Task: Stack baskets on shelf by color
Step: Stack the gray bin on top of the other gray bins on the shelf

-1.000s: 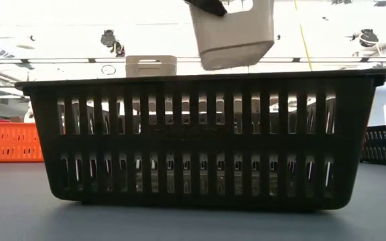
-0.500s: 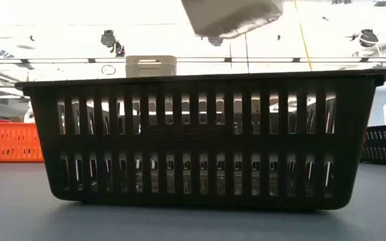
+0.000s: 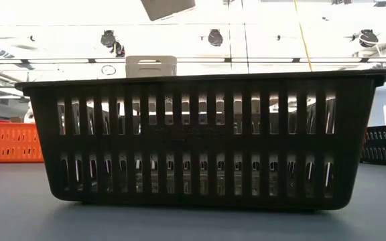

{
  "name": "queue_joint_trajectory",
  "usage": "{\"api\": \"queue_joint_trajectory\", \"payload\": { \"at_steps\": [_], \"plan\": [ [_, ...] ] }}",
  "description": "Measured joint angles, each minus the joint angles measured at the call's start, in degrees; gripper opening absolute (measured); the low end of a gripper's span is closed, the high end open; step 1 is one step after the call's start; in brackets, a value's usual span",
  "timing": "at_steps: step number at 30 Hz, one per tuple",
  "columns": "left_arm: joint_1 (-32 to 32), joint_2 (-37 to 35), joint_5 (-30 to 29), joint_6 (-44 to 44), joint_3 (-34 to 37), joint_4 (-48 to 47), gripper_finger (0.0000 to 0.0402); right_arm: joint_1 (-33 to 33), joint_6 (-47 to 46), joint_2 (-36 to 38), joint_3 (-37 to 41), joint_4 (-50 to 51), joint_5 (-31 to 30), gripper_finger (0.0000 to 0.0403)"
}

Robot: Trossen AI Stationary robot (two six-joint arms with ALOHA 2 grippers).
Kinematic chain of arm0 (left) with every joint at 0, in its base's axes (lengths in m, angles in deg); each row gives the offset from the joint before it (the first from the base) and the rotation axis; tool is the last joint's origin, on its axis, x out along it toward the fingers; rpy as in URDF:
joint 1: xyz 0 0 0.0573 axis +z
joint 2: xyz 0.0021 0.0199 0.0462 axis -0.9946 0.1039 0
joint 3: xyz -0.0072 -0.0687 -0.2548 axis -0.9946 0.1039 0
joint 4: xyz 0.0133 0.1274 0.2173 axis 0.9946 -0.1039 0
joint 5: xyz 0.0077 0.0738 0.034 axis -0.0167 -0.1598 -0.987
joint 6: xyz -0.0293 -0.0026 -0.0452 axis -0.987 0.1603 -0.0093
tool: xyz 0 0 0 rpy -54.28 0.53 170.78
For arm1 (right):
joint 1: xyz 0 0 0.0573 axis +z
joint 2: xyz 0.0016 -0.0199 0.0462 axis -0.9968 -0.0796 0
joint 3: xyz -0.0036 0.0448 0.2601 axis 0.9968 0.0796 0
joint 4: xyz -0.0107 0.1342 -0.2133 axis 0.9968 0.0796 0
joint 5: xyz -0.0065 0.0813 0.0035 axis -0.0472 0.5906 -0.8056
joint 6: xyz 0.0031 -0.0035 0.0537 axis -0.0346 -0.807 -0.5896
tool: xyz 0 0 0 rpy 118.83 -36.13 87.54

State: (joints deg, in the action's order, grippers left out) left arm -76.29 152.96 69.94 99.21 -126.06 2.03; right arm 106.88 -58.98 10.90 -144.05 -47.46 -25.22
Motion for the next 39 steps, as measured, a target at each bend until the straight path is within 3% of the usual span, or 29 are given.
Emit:
{"api": "queue_joint_trajectory", "payload": {
  "at_steps": [9,16,25,39],
  "plan": [
    [21.29,3.22,18.59,5.25,0.04,-4.94,0.0002,-0.1,1.01,-1.41,0.0,0.61,-0.21,0.0142],
    [28.69,4.85,31.13,4.56,0.04,-8.05,0.0001,-0.12,-0.31,-1.42,0.02,4.31,-0.26,0.0142],
    [29.09,4.85,31.74,1.22,0.02,-15.67,0.0001,-0.12,-1.57,-1.42,0.04,4.88,-0.3,0.0141],
    [27.02,4.89,30.84,-1.89,0.02,-12.39,0.0006,-0.12,-2.55,-1.42,0.04,5.2,-0.3,0.0141]
  ]
}}
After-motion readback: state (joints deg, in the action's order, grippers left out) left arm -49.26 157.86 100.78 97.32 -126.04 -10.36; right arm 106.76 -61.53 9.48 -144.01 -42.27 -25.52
